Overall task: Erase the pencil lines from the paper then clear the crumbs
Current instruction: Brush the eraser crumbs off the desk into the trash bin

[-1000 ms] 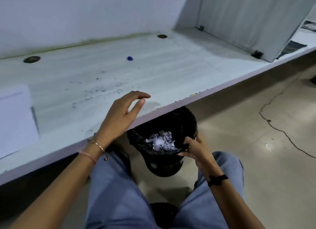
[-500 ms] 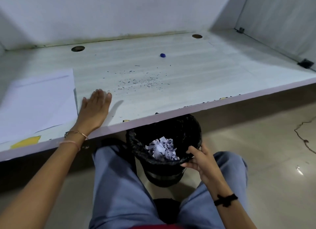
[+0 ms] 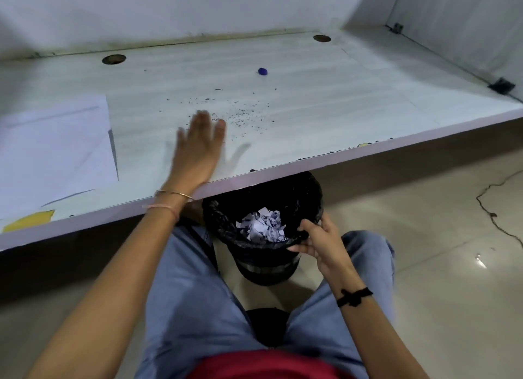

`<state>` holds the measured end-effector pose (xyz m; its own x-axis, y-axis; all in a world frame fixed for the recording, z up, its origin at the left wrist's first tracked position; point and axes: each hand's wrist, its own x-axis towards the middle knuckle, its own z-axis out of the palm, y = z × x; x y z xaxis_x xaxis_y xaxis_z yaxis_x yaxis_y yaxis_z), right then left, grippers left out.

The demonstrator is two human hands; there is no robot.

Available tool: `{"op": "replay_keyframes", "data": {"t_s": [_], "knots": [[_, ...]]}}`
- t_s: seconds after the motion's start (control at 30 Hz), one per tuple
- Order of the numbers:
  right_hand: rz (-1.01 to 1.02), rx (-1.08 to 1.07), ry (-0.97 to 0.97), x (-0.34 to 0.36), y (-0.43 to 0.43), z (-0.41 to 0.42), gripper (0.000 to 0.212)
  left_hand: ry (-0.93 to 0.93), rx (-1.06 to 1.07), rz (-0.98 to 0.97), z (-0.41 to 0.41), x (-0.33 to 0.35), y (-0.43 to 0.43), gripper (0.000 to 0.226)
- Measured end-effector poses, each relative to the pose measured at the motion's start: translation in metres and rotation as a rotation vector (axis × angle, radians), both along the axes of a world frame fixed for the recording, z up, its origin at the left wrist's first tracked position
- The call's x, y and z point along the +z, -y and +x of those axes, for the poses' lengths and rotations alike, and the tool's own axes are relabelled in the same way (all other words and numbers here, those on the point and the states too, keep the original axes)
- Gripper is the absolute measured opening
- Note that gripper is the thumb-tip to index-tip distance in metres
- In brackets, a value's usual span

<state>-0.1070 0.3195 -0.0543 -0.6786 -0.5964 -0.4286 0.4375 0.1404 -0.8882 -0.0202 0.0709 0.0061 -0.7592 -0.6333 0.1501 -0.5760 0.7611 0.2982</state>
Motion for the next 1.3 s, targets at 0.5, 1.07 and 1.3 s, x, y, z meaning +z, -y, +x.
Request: {"op": "replay_keyframes", "data": {"t_s": [0.5,1.07,1.3], "knots": [[0.010,0.002,-0.026,0.001,0.012,0.002,0.043,-0.008,-0.134,0.187,0.002,0.001,-0.017,0.098],[-0.039,0.004,-0.050,0.001,0.008,0.002,0.044,0.002,-0.161,0.193,-0.022,0.012,-0.051,0.068],[-0.045,-0.013,-0.046,-0.004,0.003,0.004,0.045,0.126,0.375,0.085,0.027,-0.013,0.026,0.088]]}}
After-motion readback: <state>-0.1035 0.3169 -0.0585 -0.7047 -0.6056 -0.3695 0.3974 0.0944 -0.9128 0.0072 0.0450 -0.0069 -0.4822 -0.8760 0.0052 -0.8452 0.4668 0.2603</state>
